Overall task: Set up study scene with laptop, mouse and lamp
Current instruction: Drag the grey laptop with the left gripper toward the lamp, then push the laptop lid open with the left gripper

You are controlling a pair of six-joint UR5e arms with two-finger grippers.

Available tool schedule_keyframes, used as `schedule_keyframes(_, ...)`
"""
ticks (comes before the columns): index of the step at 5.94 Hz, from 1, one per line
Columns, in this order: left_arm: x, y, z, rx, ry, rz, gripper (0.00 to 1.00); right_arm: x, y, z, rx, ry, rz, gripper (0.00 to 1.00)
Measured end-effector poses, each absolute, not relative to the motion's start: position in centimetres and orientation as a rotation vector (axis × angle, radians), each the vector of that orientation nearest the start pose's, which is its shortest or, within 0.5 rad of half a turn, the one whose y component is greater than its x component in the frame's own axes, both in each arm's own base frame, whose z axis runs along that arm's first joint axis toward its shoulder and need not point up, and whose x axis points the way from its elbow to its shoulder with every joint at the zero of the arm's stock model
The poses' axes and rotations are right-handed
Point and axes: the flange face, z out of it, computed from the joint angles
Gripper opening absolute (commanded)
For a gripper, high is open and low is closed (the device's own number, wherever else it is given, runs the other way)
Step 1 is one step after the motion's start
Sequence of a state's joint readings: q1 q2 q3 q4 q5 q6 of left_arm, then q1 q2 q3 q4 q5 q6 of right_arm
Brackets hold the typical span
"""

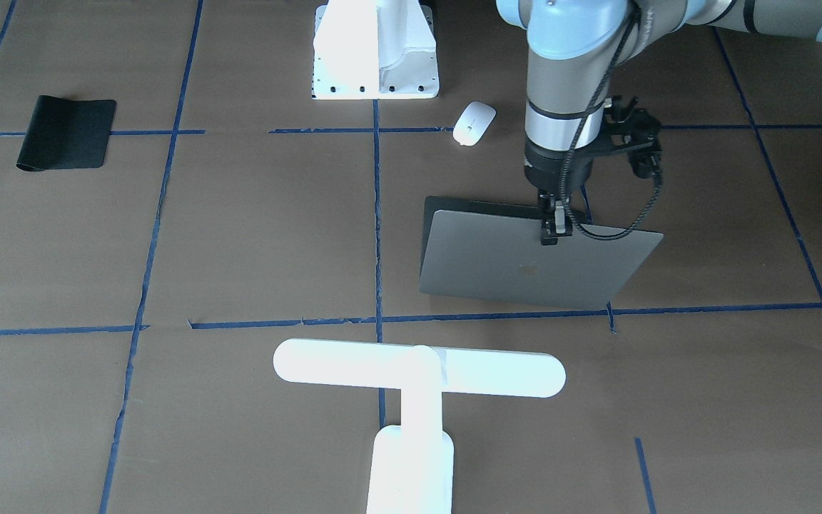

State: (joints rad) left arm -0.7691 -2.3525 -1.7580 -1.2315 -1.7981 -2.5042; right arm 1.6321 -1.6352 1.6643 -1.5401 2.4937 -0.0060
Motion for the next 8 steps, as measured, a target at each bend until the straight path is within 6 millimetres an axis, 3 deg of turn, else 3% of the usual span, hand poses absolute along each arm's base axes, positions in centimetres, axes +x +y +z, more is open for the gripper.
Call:
schedule_keyframes(2, 45.0, -55.6, 10.9, -0.350, 0.661, -1.625, 0.00, 8.3, -46.3, 62.9, 0.087, -0.919, 0.025, 1.00)
schedule_keyframes(3, 46.5, -56.5, 9.3, -0.363, 0.659, -1.651, 0.00, 8.3, -46.3, 62.9, 0.087, -0.920, 0.026, 1.00)
schedule_keyframes(5, 48.6, -57.4, 9.0, -0.393, 0.659, -1.712, 0.00, 8.4, -46.3, 62.9, 0.088, -0.920, 0.028, 1.00)
schedule_keyframes(8, 50.2, -56.4, 8.1, -0.437, 0.656, -1.776, 0.00, 8.8, -46.2, 62.9, 0.093, -0.920, 0.035, 1.00)
